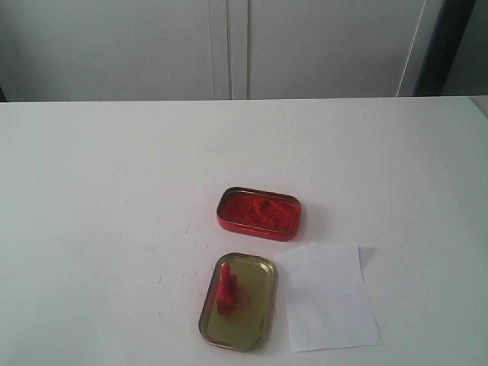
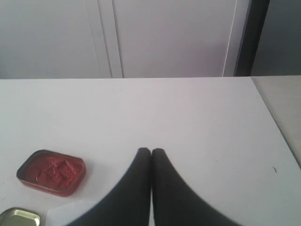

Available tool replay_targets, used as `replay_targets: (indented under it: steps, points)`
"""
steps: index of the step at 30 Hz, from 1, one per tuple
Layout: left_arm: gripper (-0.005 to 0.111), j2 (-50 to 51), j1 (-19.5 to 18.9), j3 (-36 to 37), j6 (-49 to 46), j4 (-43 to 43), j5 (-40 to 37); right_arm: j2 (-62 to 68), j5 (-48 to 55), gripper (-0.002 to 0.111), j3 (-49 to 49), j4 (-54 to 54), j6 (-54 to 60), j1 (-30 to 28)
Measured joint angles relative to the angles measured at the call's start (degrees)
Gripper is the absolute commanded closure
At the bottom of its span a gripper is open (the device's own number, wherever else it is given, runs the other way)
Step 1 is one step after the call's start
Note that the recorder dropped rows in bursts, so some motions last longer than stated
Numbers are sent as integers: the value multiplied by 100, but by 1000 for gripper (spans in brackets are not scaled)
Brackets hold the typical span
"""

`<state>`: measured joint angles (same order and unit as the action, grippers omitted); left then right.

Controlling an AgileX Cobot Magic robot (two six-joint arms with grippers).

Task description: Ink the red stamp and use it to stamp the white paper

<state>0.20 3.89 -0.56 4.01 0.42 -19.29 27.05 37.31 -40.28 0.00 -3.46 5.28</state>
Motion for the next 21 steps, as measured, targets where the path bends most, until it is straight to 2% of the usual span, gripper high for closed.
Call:
replay_targets:
  steps: [11,21]
  points:
    - [107,0,0,0,0,0,0,1148,1515,108,-806,140,0,0]
    - [107,0,0,0,0,0,0,2341,2109,108,-998,682,0,0]
